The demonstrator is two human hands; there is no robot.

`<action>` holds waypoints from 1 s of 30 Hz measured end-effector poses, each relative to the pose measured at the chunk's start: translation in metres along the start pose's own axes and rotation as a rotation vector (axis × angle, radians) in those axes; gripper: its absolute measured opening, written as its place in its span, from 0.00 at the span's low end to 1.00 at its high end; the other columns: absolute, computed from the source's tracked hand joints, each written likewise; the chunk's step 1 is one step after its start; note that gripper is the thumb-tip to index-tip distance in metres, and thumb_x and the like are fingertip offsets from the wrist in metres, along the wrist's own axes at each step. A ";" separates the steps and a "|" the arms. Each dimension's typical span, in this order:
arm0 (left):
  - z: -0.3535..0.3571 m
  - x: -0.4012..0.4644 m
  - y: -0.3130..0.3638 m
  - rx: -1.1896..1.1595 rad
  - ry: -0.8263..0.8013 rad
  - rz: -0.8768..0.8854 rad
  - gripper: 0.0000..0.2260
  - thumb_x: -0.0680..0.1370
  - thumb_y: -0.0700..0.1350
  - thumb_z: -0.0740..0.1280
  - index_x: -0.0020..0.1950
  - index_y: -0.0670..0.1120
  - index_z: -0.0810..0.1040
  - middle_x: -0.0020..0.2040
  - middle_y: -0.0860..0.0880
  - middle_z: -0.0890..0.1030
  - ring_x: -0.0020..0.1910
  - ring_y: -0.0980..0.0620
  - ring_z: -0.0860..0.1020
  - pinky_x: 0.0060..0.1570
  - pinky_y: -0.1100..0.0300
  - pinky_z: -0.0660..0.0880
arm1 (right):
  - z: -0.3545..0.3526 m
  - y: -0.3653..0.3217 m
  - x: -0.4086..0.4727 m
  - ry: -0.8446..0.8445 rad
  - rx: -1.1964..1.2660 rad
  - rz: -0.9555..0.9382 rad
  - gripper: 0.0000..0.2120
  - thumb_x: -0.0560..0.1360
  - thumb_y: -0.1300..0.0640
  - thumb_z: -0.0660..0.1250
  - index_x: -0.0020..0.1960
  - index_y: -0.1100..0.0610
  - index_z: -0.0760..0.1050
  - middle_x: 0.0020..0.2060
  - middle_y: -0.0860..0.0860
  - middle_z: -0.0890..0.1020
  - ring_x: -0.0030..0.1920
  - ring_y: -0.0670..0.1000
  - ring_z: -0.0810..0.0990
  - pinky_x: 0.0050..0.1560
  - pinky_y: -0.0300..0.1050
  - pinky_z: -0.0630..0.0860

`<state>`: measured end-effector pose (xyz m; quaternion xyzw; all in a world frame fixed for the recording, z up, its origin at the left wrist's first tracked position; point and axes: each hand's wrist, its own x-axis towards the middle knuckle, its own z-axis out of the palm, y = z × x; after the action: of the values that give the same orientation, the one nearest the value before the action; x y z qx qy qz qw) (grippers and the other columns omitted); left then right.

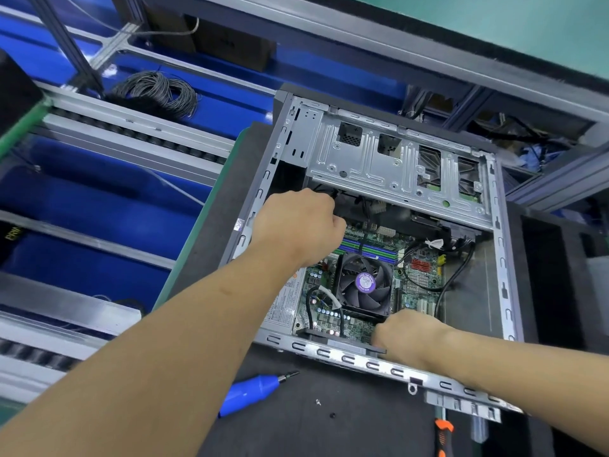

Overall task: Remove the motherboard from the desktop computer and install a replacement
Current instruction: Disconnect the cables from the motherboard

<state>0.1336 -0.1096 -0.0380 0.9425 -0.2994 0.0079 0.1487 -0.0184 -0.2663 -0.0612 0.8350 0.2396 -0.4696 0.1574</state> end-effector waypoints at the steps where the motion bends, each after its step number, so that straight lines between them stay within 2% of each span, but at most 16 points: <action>1: 0.000 0.001 0.000 -0.004 0.002 0.002 0.15 0.77 0.51 0.56 0.31 0.48 0.67 0.25 0.51 0.71 0.23 0.50 0.70 0.25 0.62 0.60 | -0.001 0.001 -0.003 0.010 0.016 -0.004 0.10 0.78 0.66 0.56 0.40 0.58 0.69 0.48 0.60 0.82 0.40 0.60 0.74 0.42 0.52 0.76; 3: 0.000 0.002 0.000 -0.011 0.008 0.003 0.15 0.77 0.51 0.56 0.31 0.48 0.67 0.25 0.51 0.71 0.23 0.49 0.70 0.25 0.62 0.61 | 0.001 0.005 -0.012 0.043 -0.001 -0.011 0.09 0.78 0.68 0.57 0.48 0.61 0.76 0.48 0.61 0.82 0.44 0.62 0.80 0.45 0.54 0.77; 6: -0.001 0.000 0.002 -0.004 0.001 0.008 0.15 0.77 0.51 0.56 0.31 0.48 0.67 0.25 0.50 0.71 0.23 0.49 0.71 0.25 0.62 0.62 | 0.008 0.011 -0.027 0.007 -0.043 0.030 0.13 0.80 0.67 0.55 0.56 0.64 0.78 0.50 0.61 0.82 0.51 0.63 0.82 0.45 0.55 0.76; 8: -0.001 -0.002 0.001 0.016 -0.001 0.011 0.16 0.77 0.51 0.55 0.31 0.48 0.67 0.25 0.51 0.72 0.23 0.50 0.71 0.25 0.62 0.62 | 0.007 0.010 -0.030 0.036 -0.015 0.070 0.13 0.80 0.65 0.55 0.55 0.63 0.77 0.48 0.60 0.83 0.49 0.62 0.82 0.42 0.53 0.75; 10: 0.000 -0.002 0.000 0.023 0.003 0.016 0.16 0.78 0.52 0.55 0.32 0.48 0.68 0.25 0.51 0.72 0.23 0.50 0.71 0.25 0.62 0.61 | 0.001 0.009 -0.030 0.161 0.074 0.104 0.10 0.82 0.60 0.55 0.51 0.61 0.74 0.44 0.58 0.81 0.46 0.61 0.82 0.39 0.50 0.72; 14: 0.001 -0.004 0.002 0.037 0.003 0.005 0.15 0.77 0.52 0.55 0.32 0.48 0.68 0.26 0.51 0.72 0.24 0.50 0.71 0.25 0.62 0.60 | -0.017 0.016 -0.037 0.259 0.540 0.102 0.19 0.81 0.41 0.58 0.45 0.56 0.72 0.37 0.50 0.77 0.39 0.53 0.77 0.39 0.47 0.72; 17: 0.002 -0.003 0.000 0.036 -0.002 -0.004 0.15 0.77 0.51 0.56 0.32 0.48 0.68 0.26 0.50 0.72 0.24 0.50 0.70 0.26 0.62 0.61 | -0.032 0.032 -0.047 0.370 0.736 0.078 0.21 0.82 0.42 0.58 0.42 0.57 0.75 0.34 0.51 0.78 0.36 0.51 0.75 0.43 0.47 0.73; 19: 0.001 -0.002 0.000 0.033 -0.004 -0.011 0.14 0.76 0.51 0.56 0.32 0.47 0.68 0.26 0.50 0.72 0.24 0.49 0.70 0.26 0.62 0.61 | -0.031 0.044 -0.055 0.503 0.719 0.166 0.20 0.83 0.44 0.57 0.38 0.55 0.72 0.31 0.49 0.76 0.34 0.49 0.75 0.43 0.48 0.74; 21: 0.000 -0.002 0.001 0.036 0.001 -0.007 0.14 0.77 0.51 0.56 0.33 0.47 0.68 0.26 0.50 0.72 0.24 0.50 0.70 0.26 0.62 0.62 | -0.021 0.057 -0.062 0.612 0.506 0.330 0.18 0.83 0.45 0.53 0.39 0.52 0.69 0.33 0.47 0.75 0.37 0.51 0.76 0.43 0.49 0.75; 24: -0.002 -0.001 0.004 0.068 -0.047 0.013 0.13 0.78 0.50 0.56 0.34 0.48 0.68 0.29 0.50 0.73 0.27 0.49 0.72 0.27 0.60 0.65 | 0.001 0.067 -0.070 0.713 0.209 0.526 0.14 0.83 0.47 0.50 0.42 0.49 0.66 0.36 0.45 0.70 0.45 0.53 0.75 0.47 0.49 0.65; 28: -0.005 0.002 0.024 0.306 -0.092 0.210 0.12 0.80 0.48 0.57 0.38 0.46 0.65 0.36 0.51 0.70 0.38 0.47 0.69 0.38 0.56 0.63 | 0.022 0.070 -0.066 0.781 0.238 0.533 0.16 0.82 0.46 0.50 0.40 0.49 0.69 0.35 0.45 0.76 0.42 0.50 0.75 0.54 0.48 0.64; 30: -0.006 -0.001 0.050 0.245 -0.190 0.356 0.09 0.80 0.49 0.58 0.42 0.48 0.67 0.39 0.51 0.71 0.41 0.46 0.69 0.41 0.55 0.63 | 0.026 0.072 -0.064 0.868 0.315 0.502 0.18 0.82 0.46 0.53 0.38 0.49 0.72 0.32 0.45 0.76 0.37 0.48 0.73 0.56 0.48 0.64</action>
<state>0.1046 -0.1459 -0.0185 0.8823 -0.4703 -0.0185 0.0006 -0.0256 -0.3557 -0.0172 0.9980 0.0017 -0.0587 0.0238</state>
